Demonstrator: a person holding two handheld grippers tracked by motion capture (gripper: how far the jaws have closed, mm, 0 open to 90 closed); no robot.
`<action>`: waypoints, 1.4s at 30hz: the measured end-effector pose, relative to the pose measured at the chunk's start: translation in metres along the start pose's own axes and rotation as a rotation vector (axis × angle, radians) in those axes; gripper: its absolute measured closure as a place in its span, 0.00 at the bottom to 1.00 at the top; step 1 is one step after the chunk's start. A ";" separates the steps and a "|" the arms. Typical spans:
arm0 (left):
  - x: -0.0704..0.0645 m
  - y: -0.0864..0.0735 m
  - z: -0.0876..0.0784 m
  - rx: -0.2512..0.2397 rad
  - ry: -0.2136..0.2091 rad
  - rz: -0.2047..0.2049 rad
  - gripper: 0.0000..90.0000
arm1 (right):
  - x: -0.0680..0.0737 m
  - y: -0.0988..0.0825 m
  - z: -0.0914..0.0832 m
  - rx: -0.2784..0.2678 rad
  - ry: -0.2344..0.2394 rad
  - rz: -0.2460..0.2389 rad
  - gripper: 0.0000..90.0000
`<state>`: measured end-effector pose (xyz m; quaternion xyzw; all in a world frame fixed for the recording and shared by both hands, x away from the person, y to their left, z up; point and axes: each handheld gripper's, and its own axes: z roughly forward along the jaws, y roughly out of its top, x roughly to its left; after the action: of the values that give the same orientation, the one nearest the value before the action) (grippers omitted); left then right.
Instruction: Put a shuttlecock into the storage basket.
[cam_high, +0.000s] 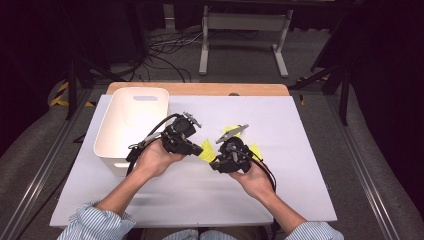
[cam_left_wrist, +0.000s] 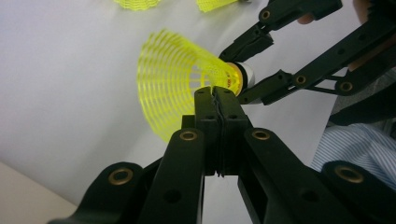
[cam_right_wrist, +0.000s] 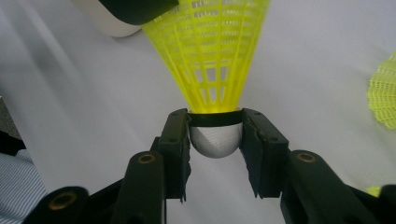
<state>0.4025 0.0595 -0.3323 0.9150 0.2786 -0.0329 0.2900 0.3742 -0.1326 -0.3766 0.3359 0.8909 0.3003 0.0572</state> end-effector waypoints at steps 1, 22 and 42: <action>-0.001 0.001 0.000 0.003 0.000 0.002 0.99 | 0.000 0.000 0.000 -0.001 -0.002 0.002 0.68; 0.002 0.000 -0.002 0.007 0.017 -0.015 1.00 | -0.011 -0.028 -0.014 -0.101 -0.068 0.028 0.36; 0.005 -0.001 -0.008 0.004 0.024 -0.014 1.00 | -0.015 -0.053 -0.034 -0.172 -0.109 0.034 0.33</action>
<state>0.4052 0.0674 -0.3271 0.9140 0.2884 -0.0244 0.2845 0.3455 -0.1902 -0.3808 0.3608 0.8514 0.3580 0.1293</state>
